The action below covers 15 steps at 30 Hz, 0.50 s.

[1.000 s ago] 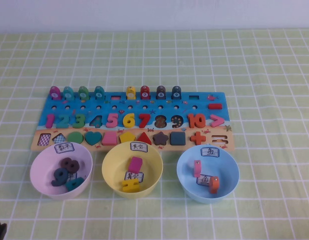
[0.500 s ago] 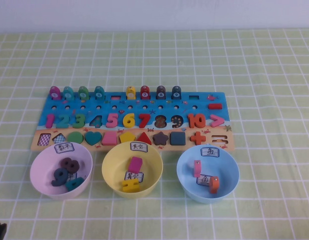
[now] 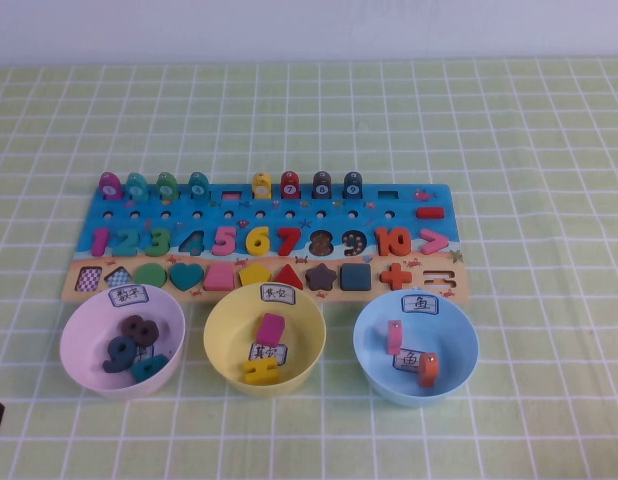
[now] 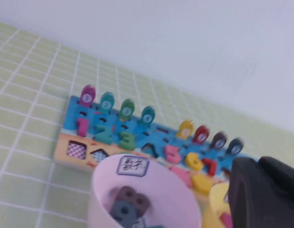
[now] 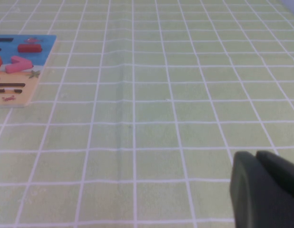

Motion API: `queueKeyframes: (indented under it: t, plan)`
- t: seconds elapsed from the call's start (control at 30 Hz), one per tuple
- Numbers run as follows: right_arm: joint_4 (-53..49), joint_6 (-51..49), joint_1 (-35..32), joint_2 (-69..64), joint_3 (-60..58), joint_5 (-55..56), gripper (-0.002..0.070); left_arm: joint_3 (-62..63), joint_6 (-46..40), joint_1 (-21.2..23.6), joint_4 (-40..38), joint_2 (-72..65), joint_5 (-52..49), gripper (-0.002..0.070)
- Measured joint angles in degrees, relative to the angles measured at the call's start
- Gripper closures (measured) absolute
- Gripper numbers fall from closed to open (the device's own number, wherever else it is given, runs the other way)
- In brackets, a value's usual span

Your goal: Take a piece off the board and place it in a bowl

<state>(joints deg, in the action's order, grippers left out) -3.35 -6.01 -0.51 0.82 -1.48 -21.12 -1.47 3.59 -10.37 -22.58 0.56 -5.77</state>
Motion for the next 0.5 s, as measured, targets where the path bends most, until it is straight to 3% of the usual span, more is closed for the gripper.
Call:
queueKeyframes:
  t: [0.5]
  plan:
    - [0.00,0.00,0.00,0.00,0.00,0.00,0.0694,0.17,2.02,0.00,-7.69,0.00,8.16,0.0678]
